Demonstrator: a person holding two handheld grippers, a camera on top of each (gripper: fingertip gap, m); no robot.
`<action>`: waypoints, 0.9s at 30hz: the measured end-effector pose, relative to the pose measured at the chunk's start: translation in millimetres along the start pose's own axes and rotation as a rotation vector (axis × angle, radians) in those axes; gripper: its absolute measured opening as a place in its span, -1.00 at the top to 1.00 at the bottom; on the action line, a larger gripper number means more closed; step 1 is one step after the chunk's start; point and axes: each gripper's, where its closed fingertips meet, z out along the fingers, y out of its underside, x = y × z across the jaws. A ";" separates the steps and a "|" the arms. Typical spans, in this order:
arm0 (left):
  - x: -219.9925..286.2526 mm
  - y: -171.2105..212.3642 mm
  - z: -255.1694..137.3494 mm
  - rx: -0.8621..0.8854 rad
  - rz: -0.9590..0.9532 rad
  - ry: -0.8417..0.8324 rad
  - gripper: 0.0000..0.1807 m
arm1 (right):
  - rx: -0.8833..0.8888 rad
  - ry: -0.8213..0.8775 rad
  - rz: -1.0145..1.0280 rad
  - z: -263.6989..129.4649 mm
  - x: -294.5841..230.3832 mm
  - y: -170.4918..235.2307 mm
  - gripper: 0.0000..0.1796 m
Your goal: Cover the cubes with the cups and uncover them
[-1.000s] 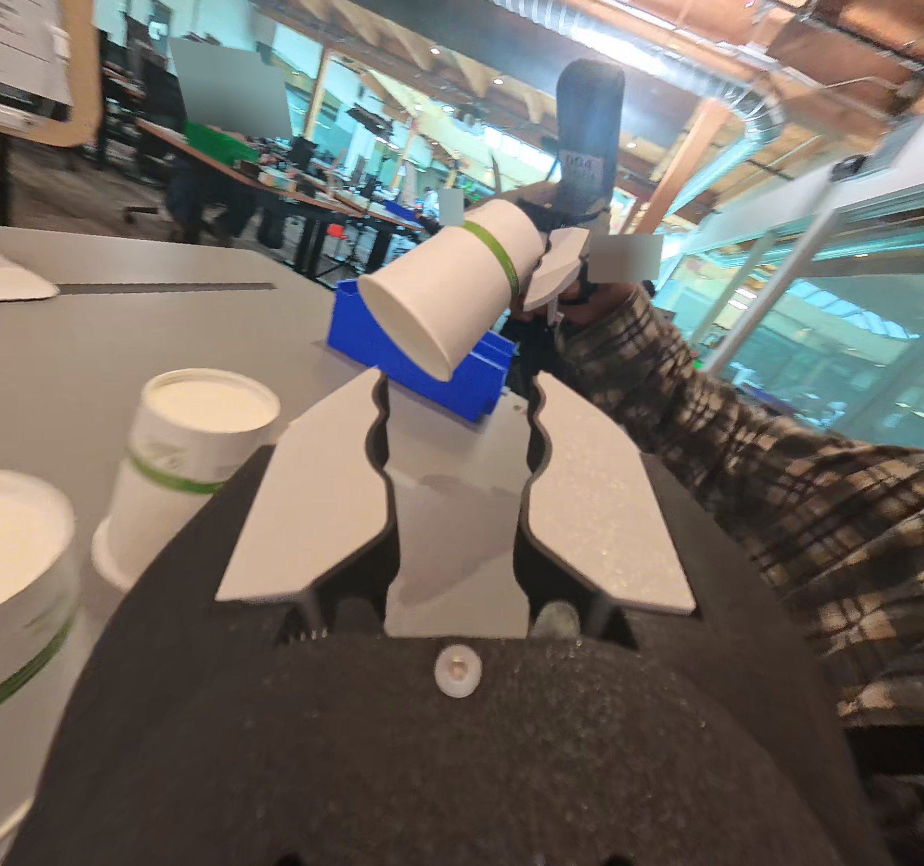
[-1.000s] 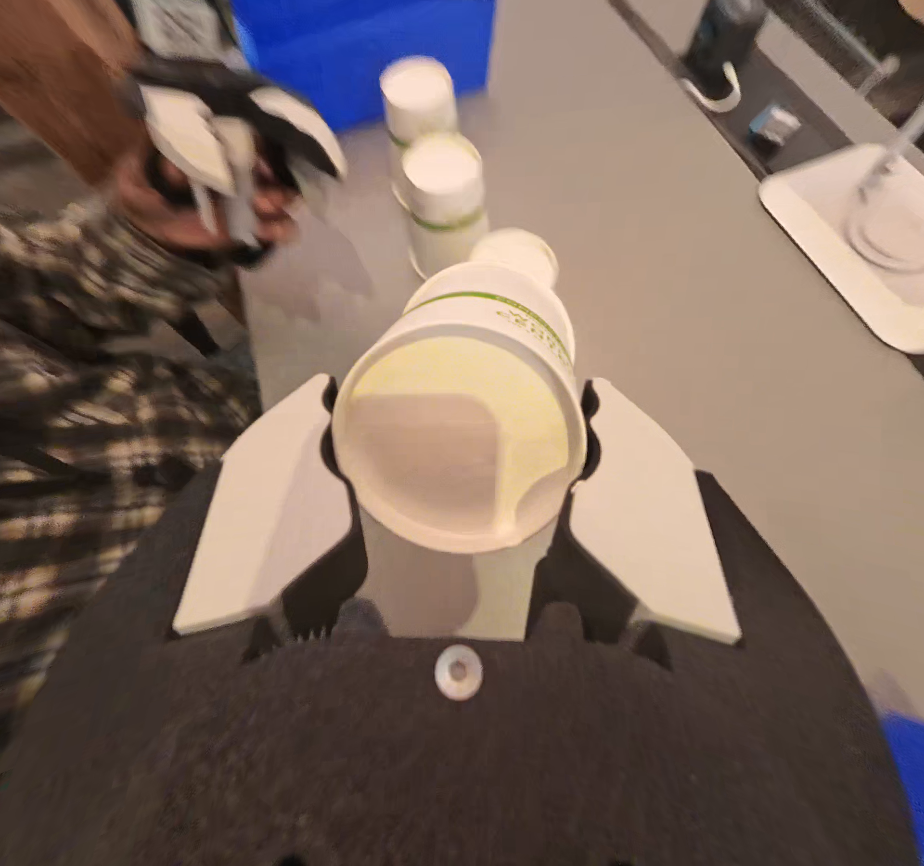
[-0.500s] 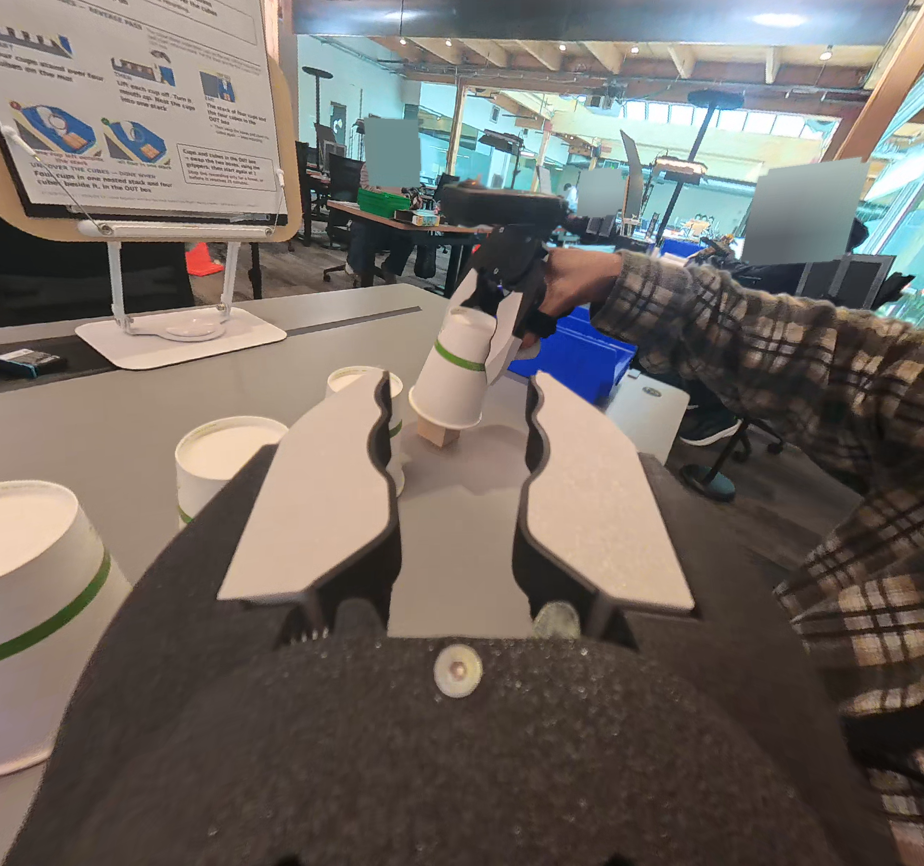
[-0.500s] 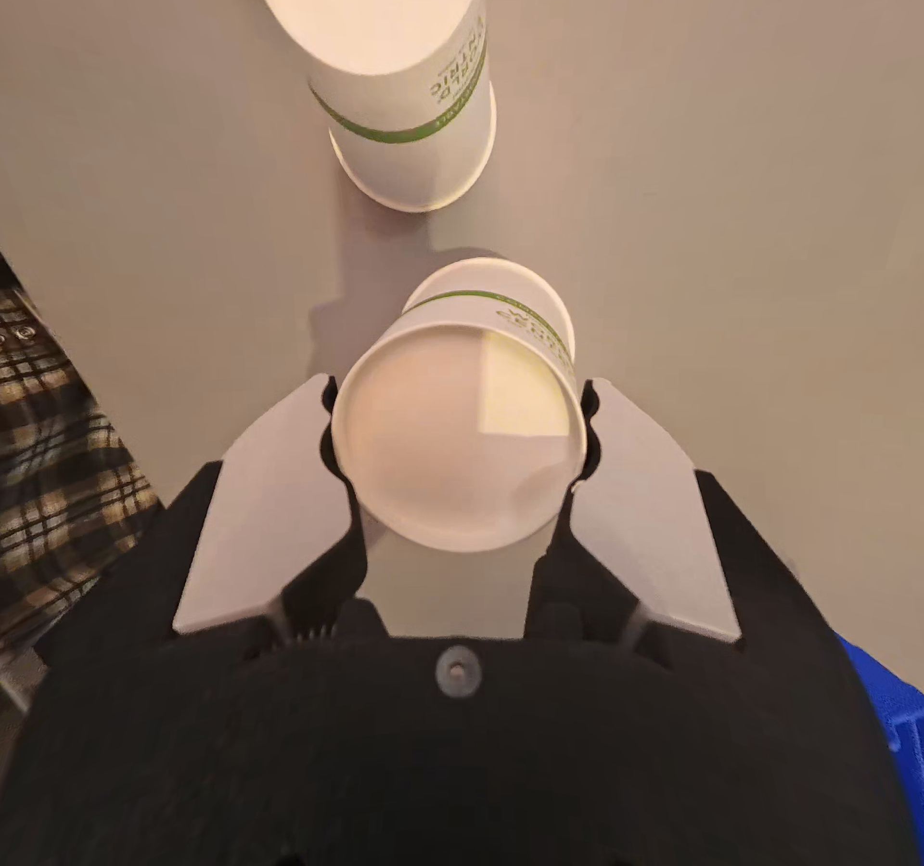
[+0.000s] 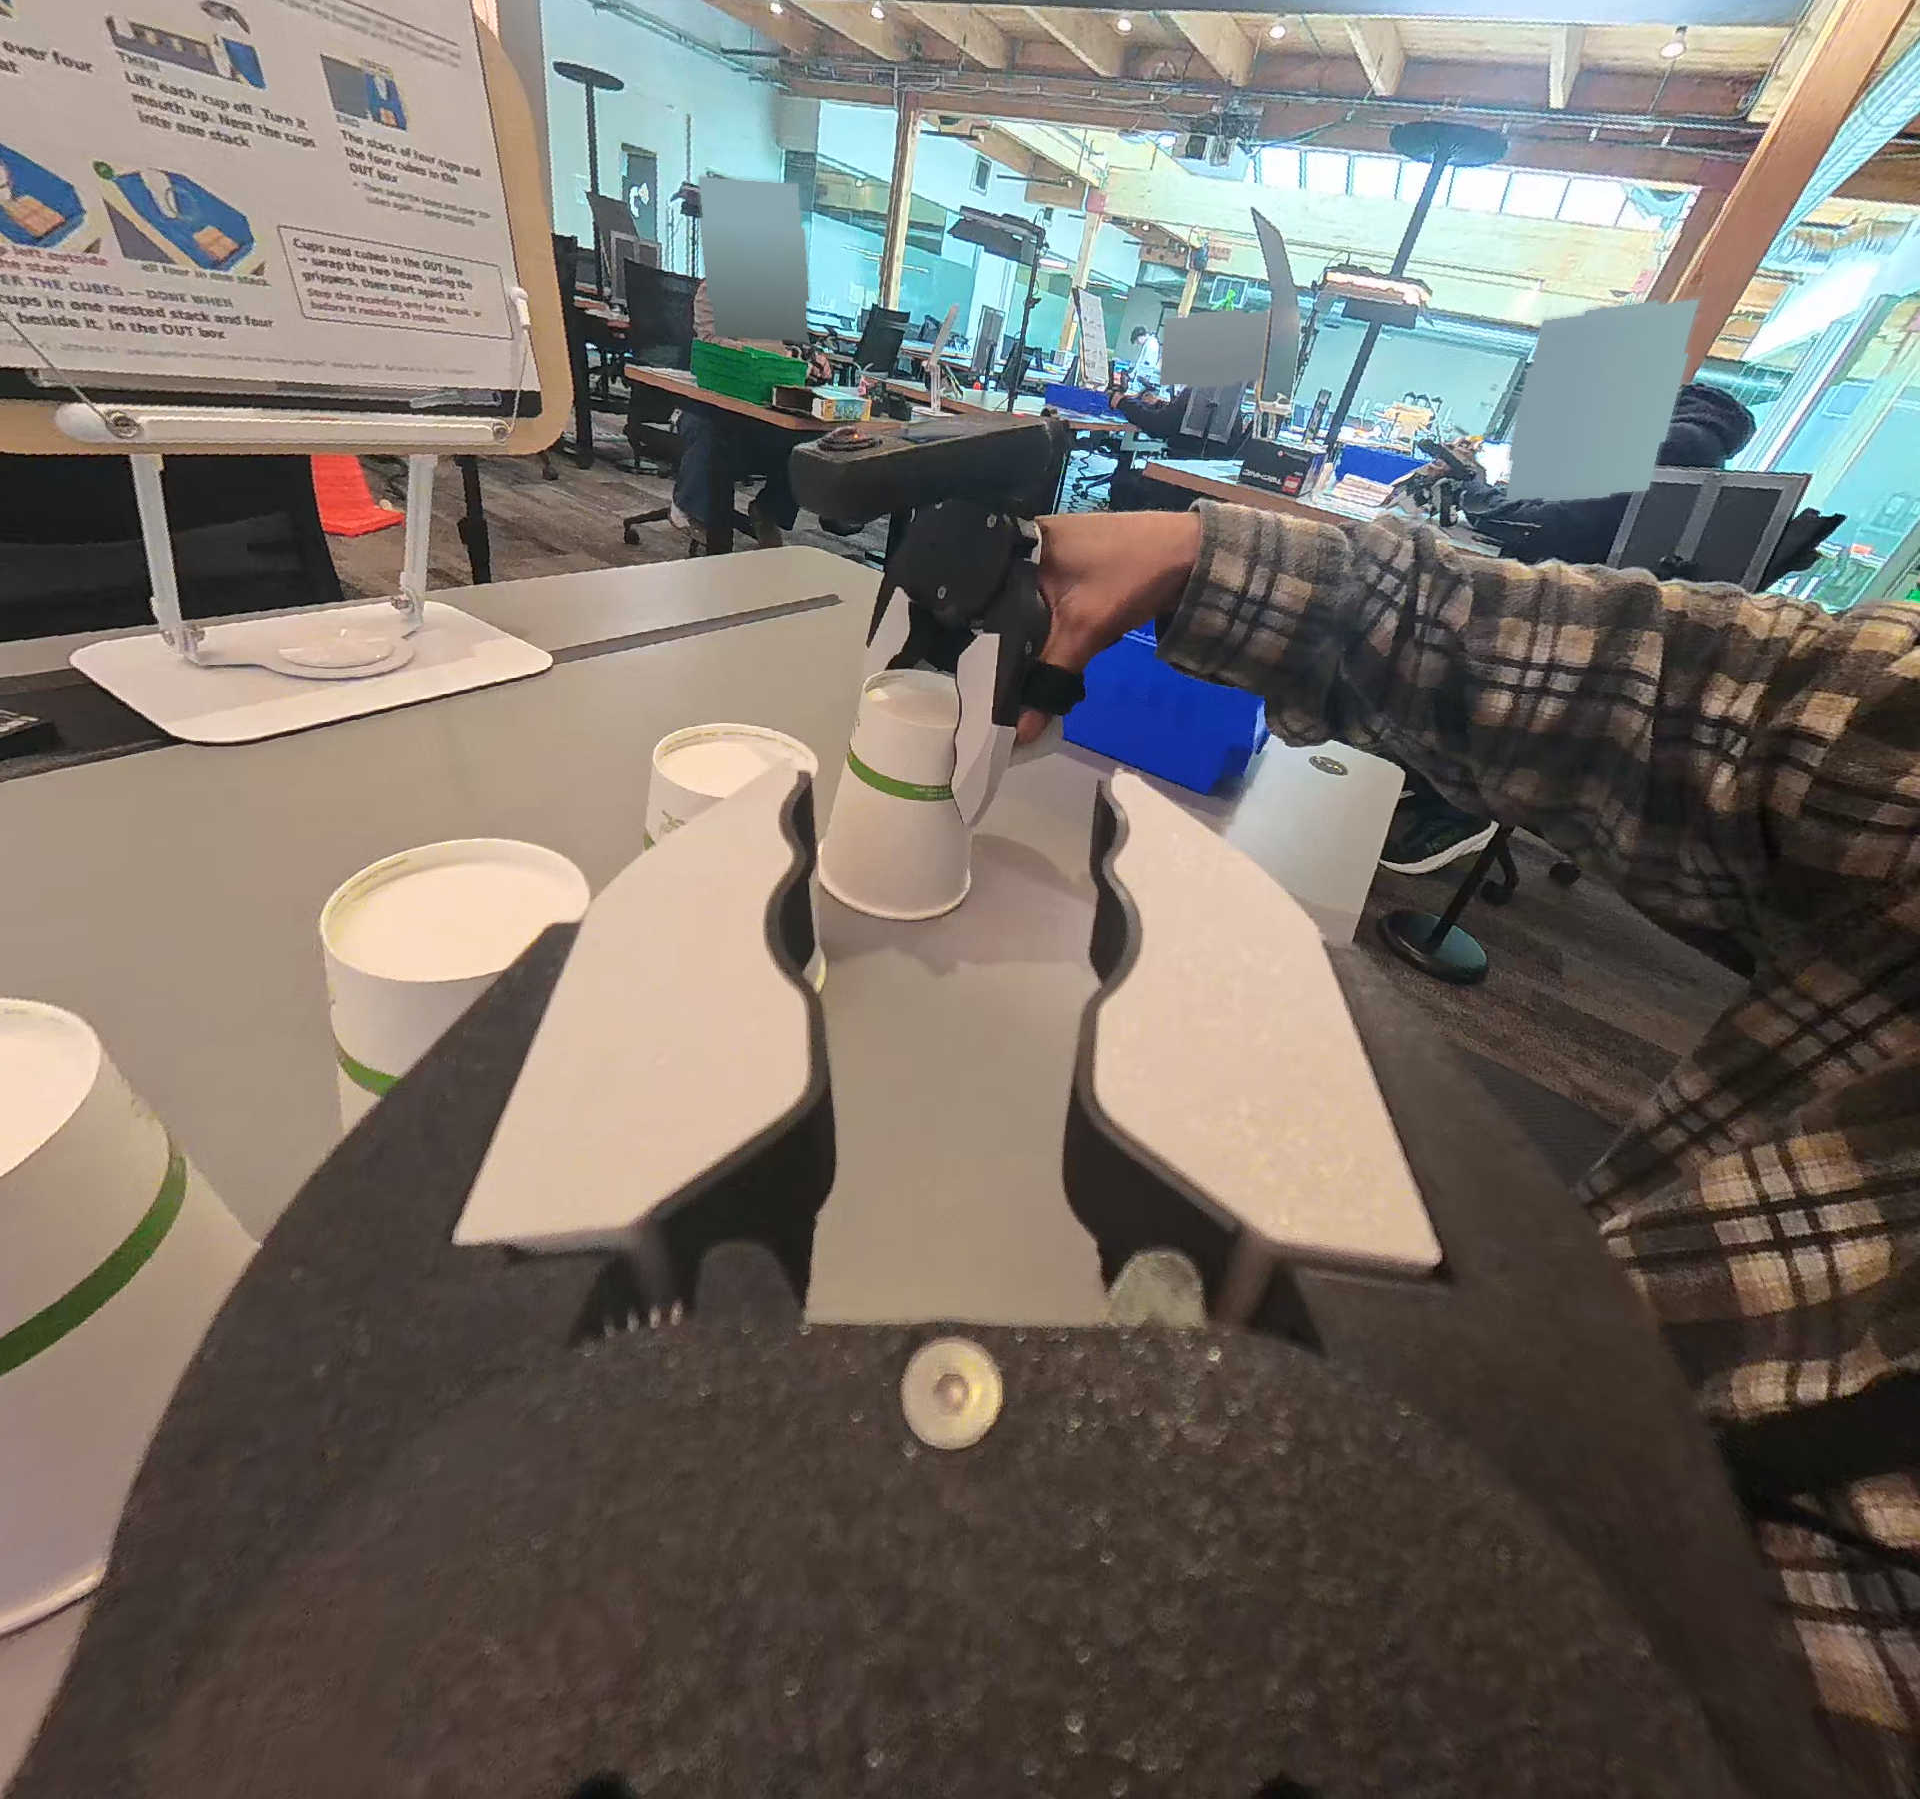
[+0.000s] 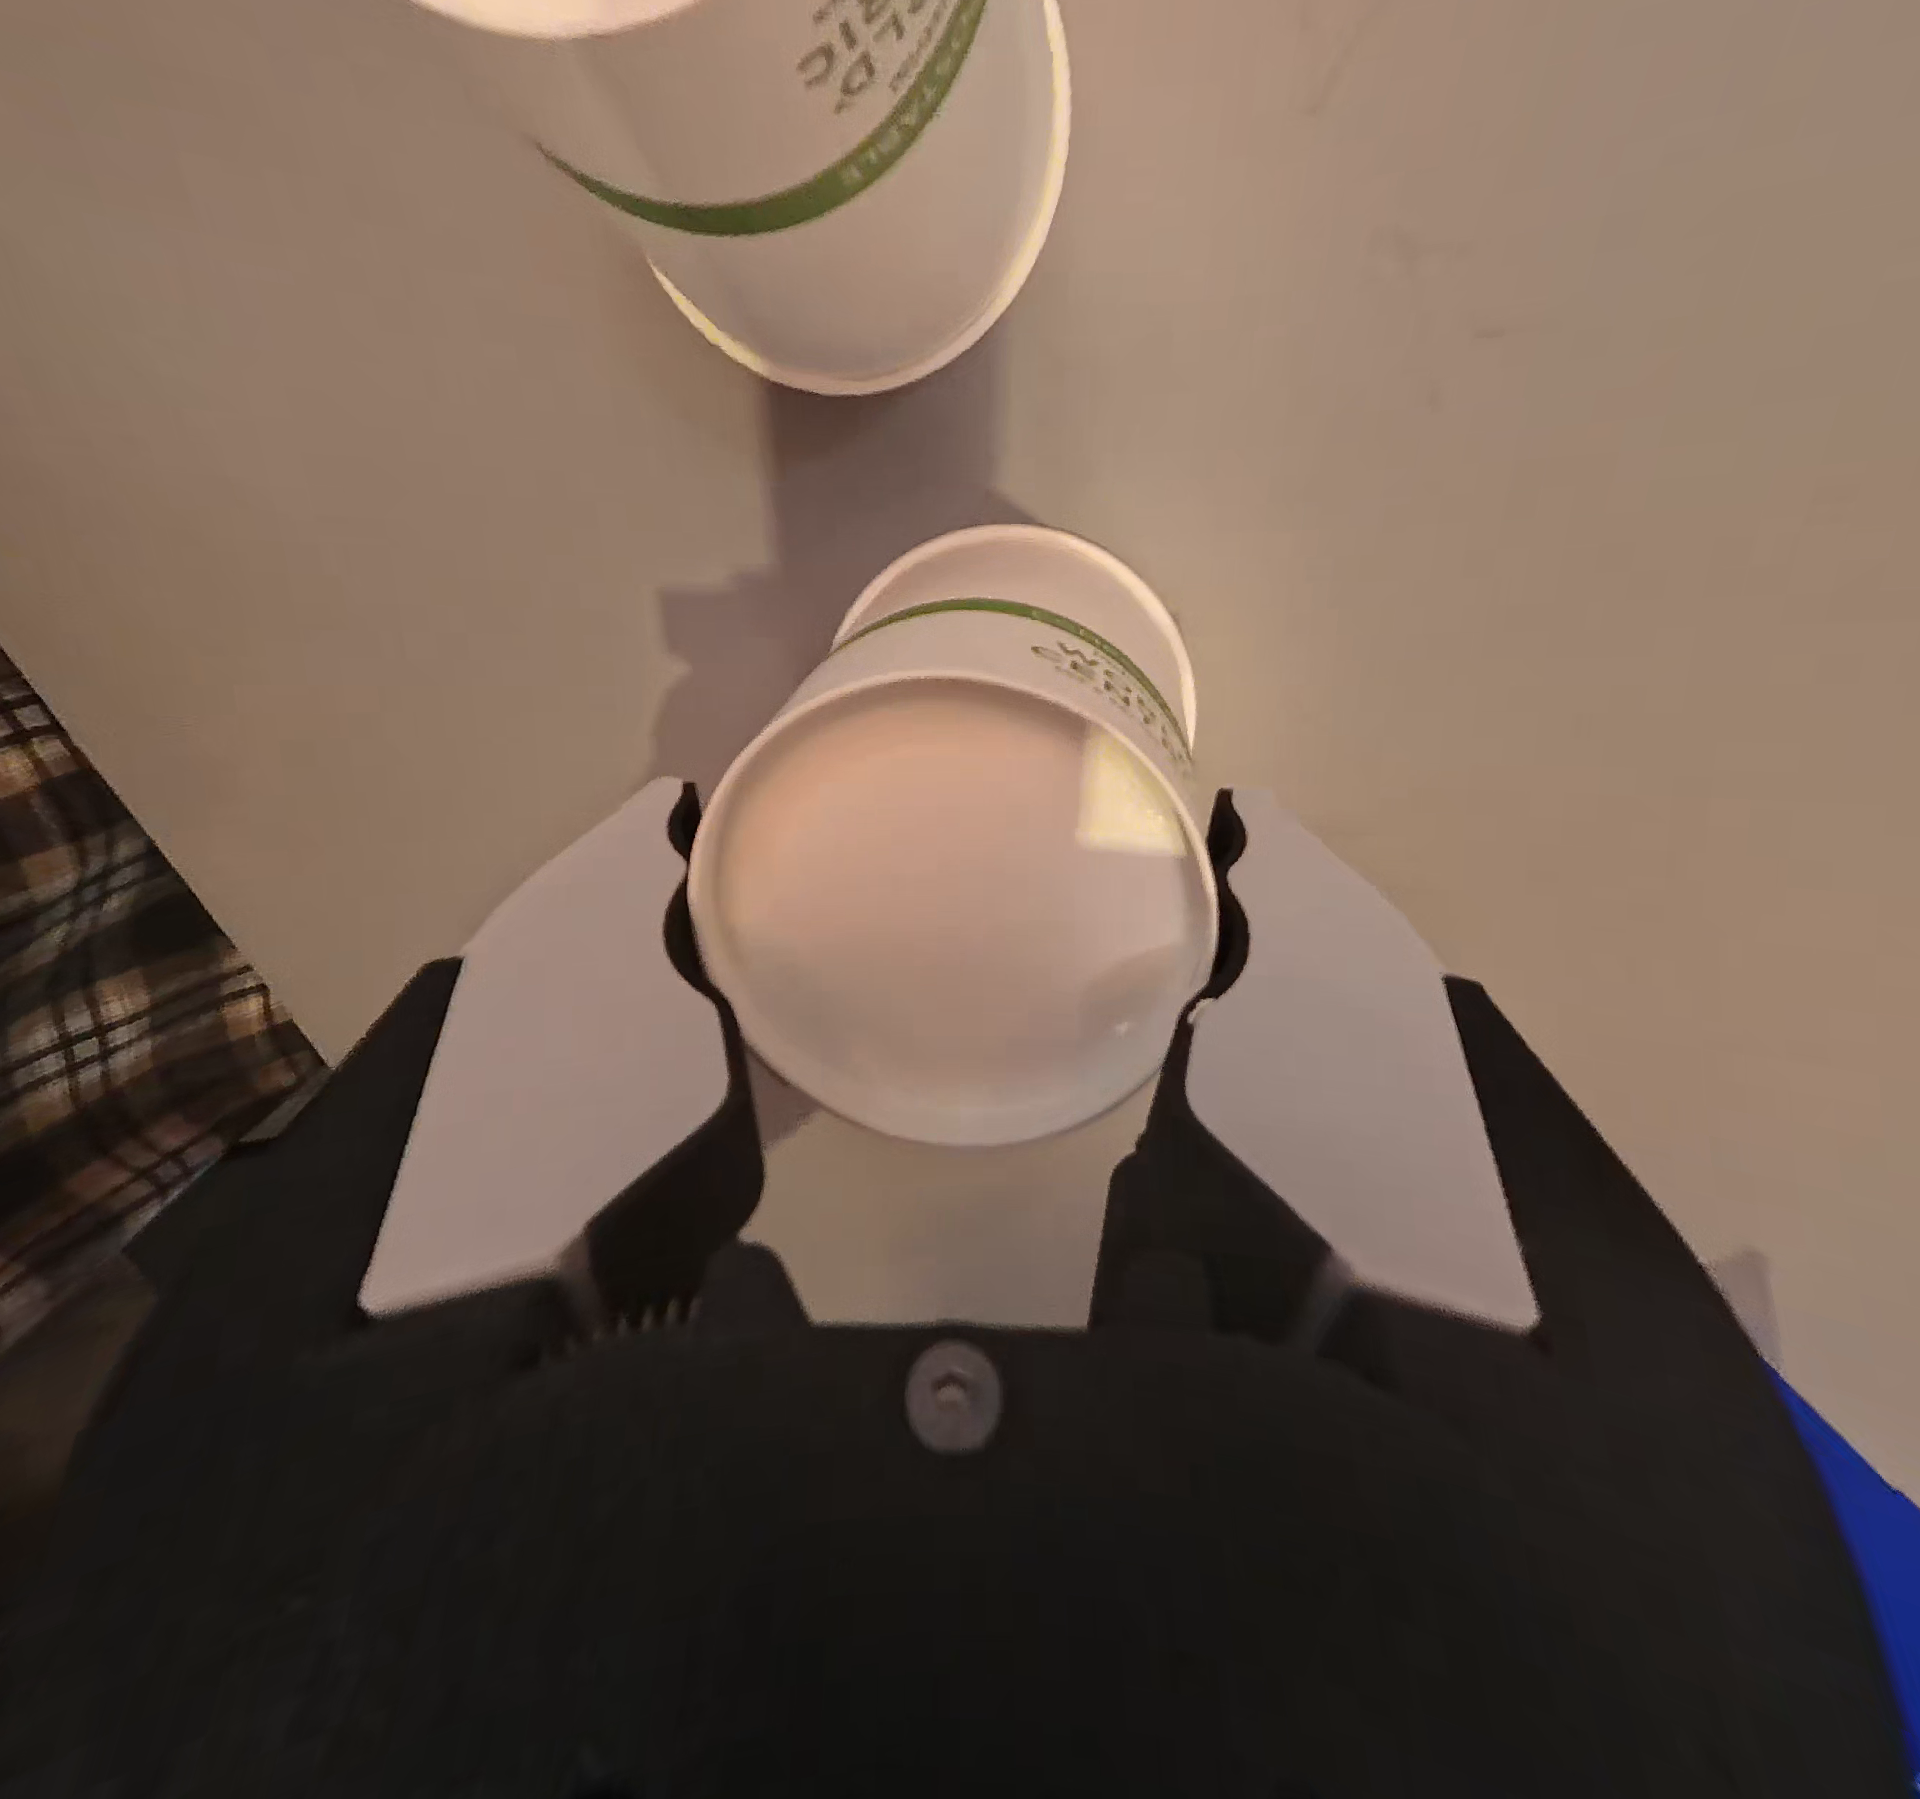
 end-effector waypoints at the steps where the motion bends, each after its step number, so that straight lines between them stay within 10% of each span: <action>1: -0.5 0.6 0.0 -0.001 -0.003 0.001 0.45 | 0.004 -0.007 -0.001 0.4 -0.1 -0.5 -0.01; 9: -3.1 4.2 1.3 -0.016 0.005 -0.013 0.43 | 0.045 0.039 -0.059 -1.5 2.9 -6.0 -0.60; 27: -5.9 10.4 2.8 -0.049 0.047 -0.053 0.39 | 0.404 0.242 -0.068 -102.0 1.6 -23.3 -0.63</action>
